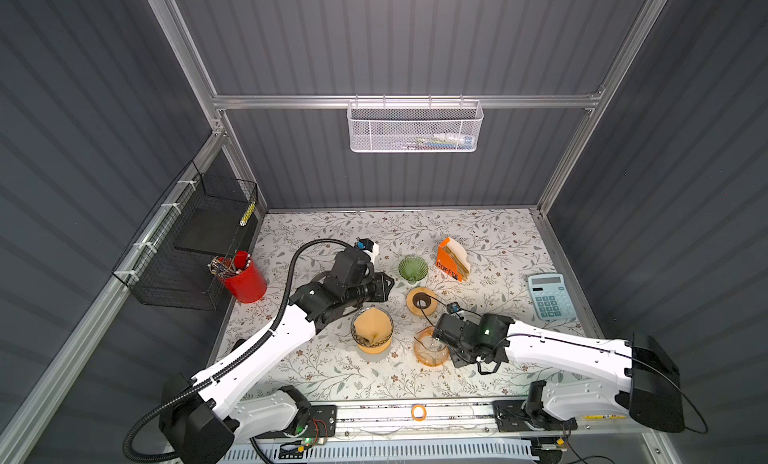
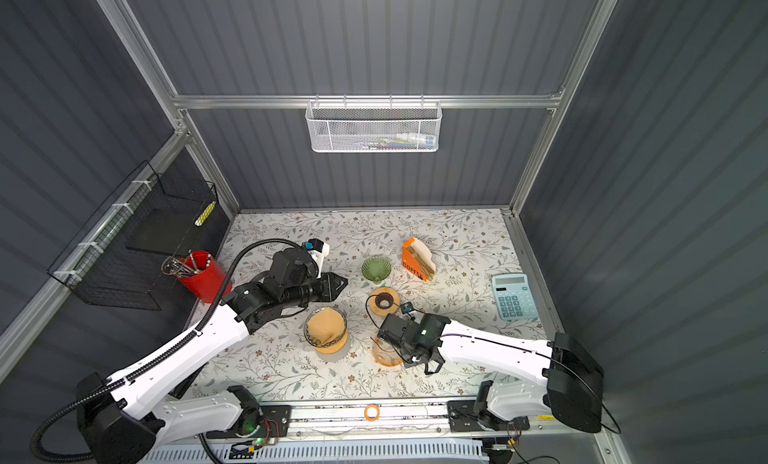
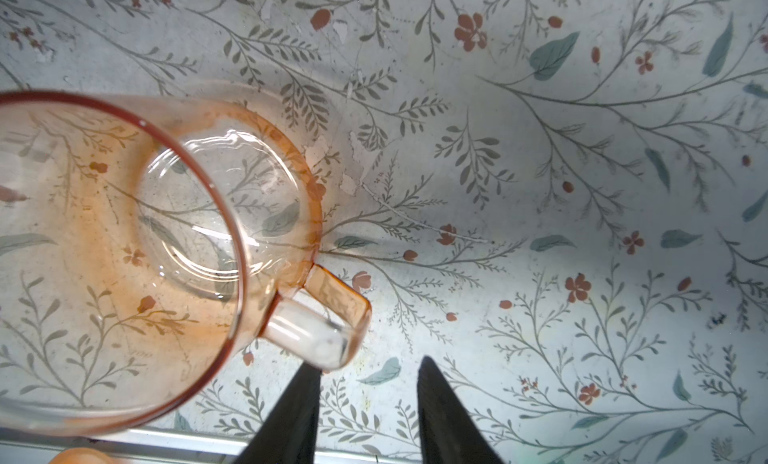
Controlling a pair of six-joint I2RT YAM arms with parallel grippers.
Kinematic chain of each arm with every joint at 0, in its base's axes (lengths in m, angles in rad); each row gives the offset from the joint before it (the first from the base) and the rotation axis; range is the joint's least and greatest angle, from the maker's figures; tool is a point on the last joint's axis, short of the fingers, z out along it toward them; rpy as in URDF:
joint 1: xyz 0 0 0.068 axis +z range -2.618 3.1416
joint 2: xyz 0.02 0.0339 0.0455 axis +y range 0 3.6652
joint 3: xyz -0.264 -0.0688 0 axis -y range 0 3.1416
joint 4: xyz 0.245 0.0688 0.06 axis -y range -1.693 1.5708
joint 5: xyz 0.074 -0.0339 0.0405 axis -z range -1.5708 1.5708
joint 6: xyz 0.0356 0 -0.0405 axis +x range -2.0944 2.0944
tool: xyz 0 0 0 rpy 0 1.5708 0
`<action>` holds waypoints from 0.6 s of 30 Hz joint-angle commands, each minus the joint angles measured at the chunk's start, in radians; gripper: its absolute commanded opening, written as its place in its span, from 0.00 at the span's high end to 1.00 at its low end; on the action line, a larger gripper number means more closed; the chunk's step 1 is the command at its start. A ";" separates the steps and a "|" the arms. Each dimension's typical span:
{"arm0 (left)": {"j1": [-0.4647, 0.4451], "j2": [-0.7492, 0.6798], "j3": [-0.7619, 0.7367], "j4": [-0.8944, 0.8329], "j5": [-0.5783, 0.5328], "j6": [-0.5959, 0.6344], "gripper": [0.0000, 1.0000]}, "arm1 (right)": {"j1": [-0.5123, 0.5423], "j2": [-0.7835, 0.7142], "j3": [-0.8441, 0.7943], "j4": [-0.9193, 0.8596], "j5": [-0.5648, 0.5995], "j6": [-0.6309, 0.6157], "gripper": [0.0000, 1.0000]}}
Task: Place the coffee filter in the dripper
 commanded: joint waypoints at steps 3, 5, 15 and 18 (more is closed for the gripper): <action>0.002 -0.015 0.019 -0.027 -0.010 0.002 0.73 | -0.002 -0.028 0.022 -0.040 -0.002 -0.002 0.60; 0.002 -0.016 0.021 -0.029 -0.010 0.003 0.73 | -0.003 -0.067 0.028 -0.049 -0.018 0.001 0.60; 0.002 -0.022 0.045 -0.051 0.011 0.048 0.72 | -0.110 -0.219 0.113 0.008 -0.112 -0.060 0.56; 0.003 -0.017 0.058 -0.058 -0.020 0.079 0.71 | -0.198 -0.209 0.146 0.083 -0.160 -0.125 0.54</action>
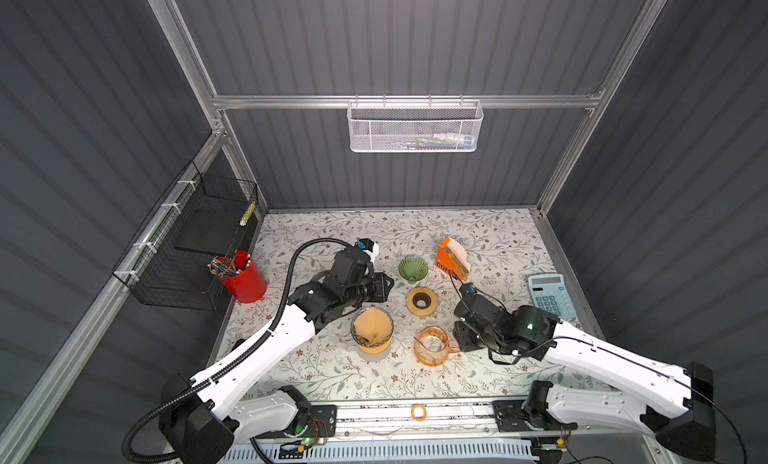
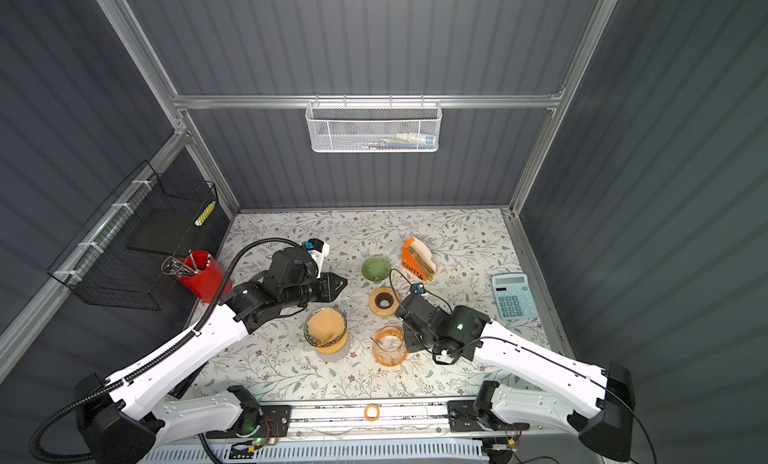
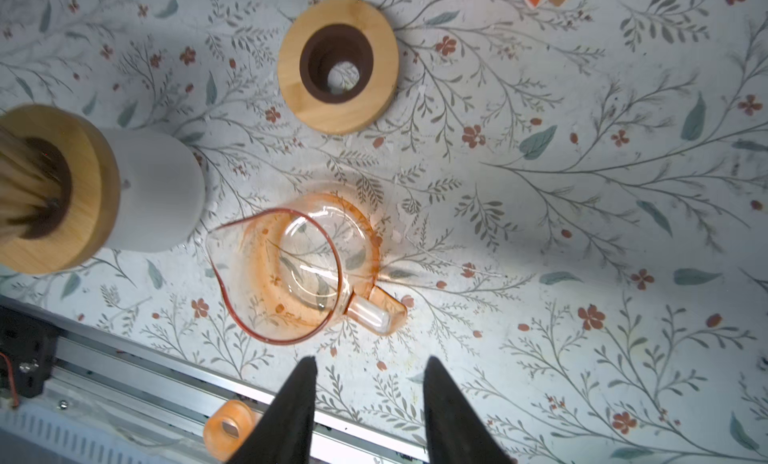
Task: Place the coffee filter in the dripper
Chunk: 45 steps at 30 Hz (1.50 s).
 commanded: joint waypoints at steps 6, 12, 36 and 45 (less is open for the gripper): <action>0.003 0.050 0.118 -0.044 0.004 0.087 0.71 | -0.169 0.115 0.061 0.211 -0.091 -0.157 0.49; 0.014 0.038 0.065 0.017 -0.020 0.058 0.71 | -0.223 0.277 0.108 0.286 -0.104 -0.207 0.48; 0.152 0.004 -0.006 0.105 0.115 0.048 0.72 | -0.292 0.712 0.219 0.397 -0.122 -0.224 0.42; 0.156 -0.005 -0.011 0.092 0.104 0.053 0.72 | -0.300 0.754 0.218 0.409 -0.119 -0.217 0.43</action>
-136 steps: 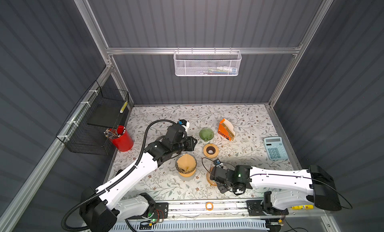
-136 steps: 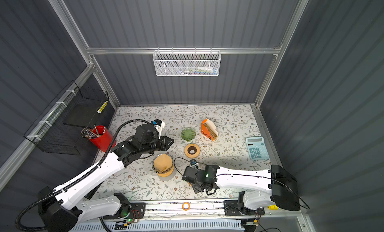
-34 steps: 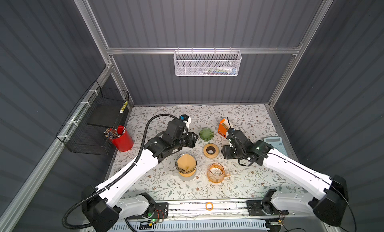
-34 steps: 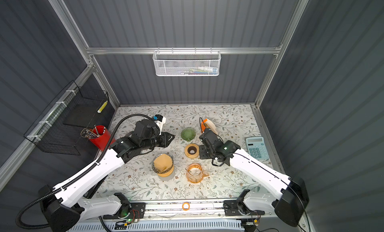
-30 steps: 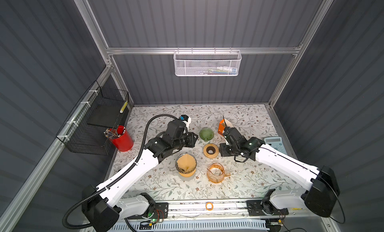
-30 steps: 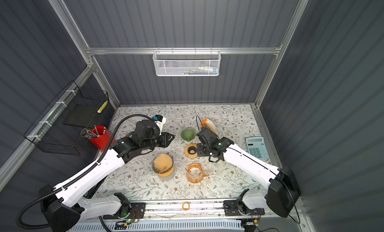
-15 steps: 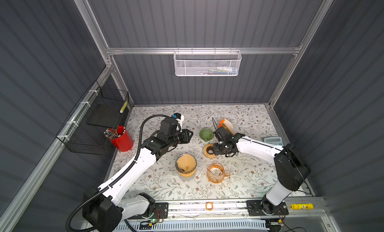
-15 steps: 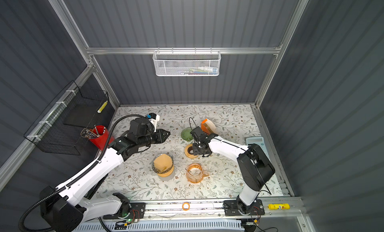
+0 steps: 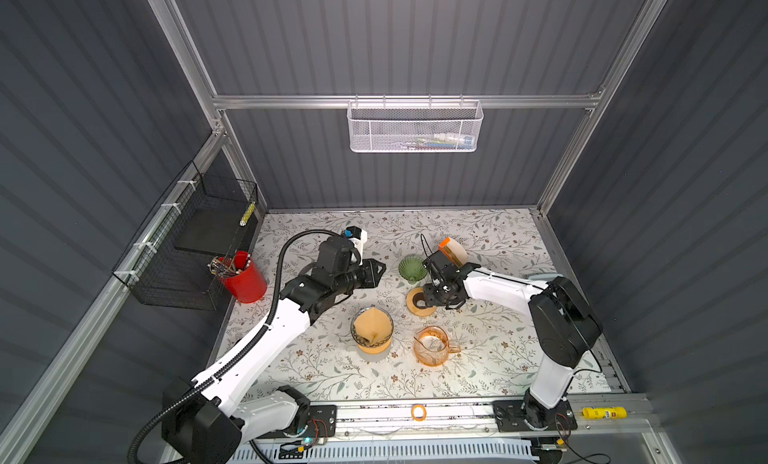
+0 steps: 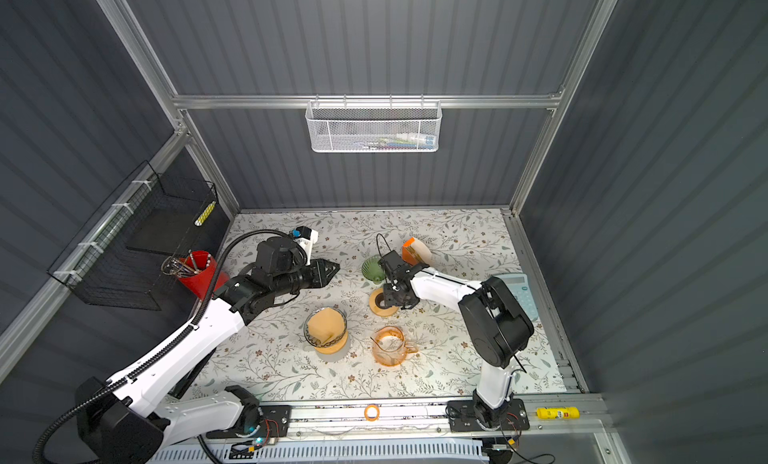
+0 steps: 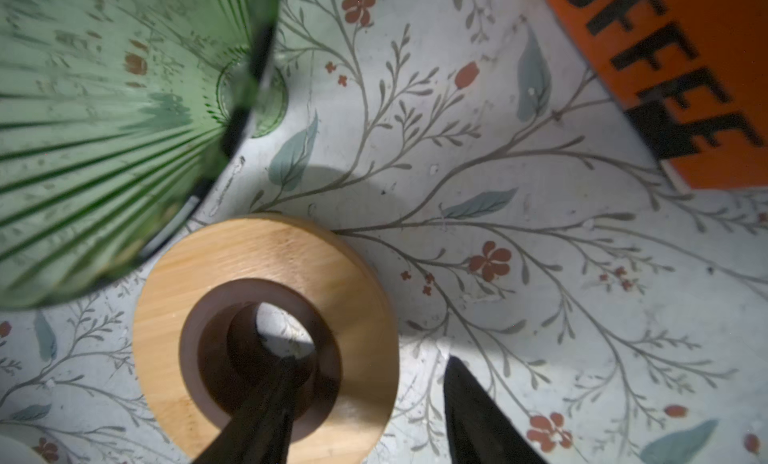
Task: Place the coffee filter in the dripper
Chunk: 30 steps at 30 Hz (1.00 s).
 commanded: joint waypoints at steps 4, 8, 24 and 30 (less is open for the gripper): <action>0.006 -0.017 -0.012 -0.010 0.000 0.025 0.72 | -0.006 0.024 0.016 0.011 -0.006 -0.001 0.44; 0.007 -0.018 -0.013 -0.012 0.000 0.025 0.72 | -0.005 0.032 0.020 0.010 -0.009 -0.001 0.47; 0.008 -0.036 -0.022 -0.018 -0.012 0.028 0.73 | -0.005 0.023 0.016 -0.003 -0.021 -0.006 0.58; 0.007 -0.041 -0.028 -0.020 -0.014 0.025 0.73 | -0.004 -0.018 -0.008 -0.007 -0.021 -0.003 0.62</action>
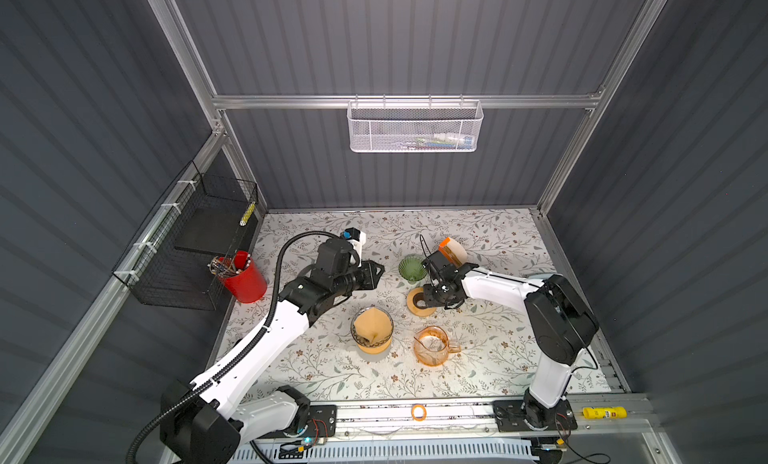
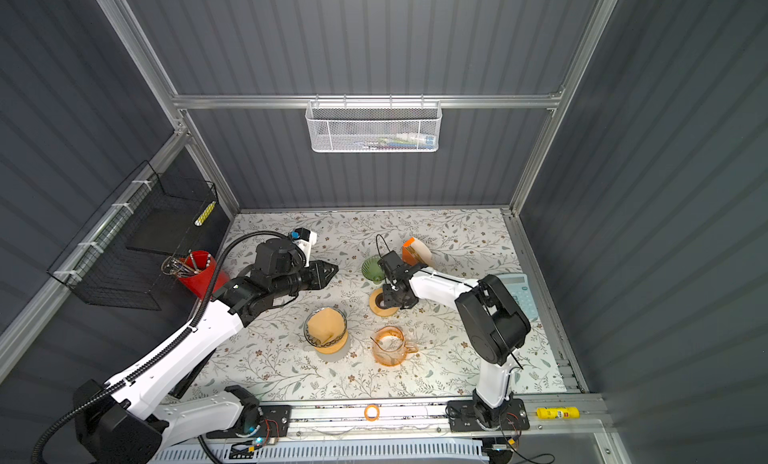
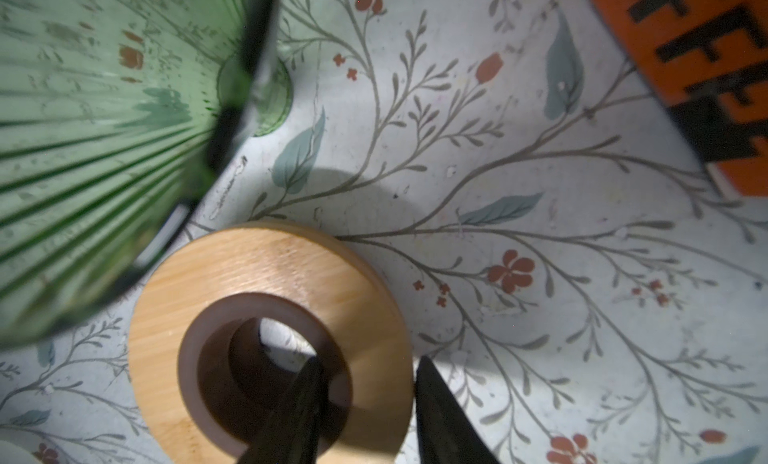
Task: Place the coffee filter in the dripper
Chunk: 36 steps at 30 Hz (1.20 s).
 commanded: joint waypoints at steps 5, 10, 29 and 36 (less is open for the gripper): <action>0.006 -0.030 -0.011 -0.014 -0.008 0.018 0.73 | -0.002 -0.061 -0.021 -0.032 -0.002 -0.001 0.65; 0.006 -0.033 -0.013 -0.014 -0.012 0.015 0.73 | -0.001 -0.089 -0.026 -0.046 -0.005 -0.007 0.66; 0.006 -0.026 -0.002 -0.022 -0.015 0.017 0.73 | -0.003 0.029 0.034 -0.044 -0.007 -0.025 0.59; 0.006 -0.024 0.001 -0.024 -0.020 0.020 0.73 | -0.004 0.042 0.040 -0.048 -0.006 -0.025 0.67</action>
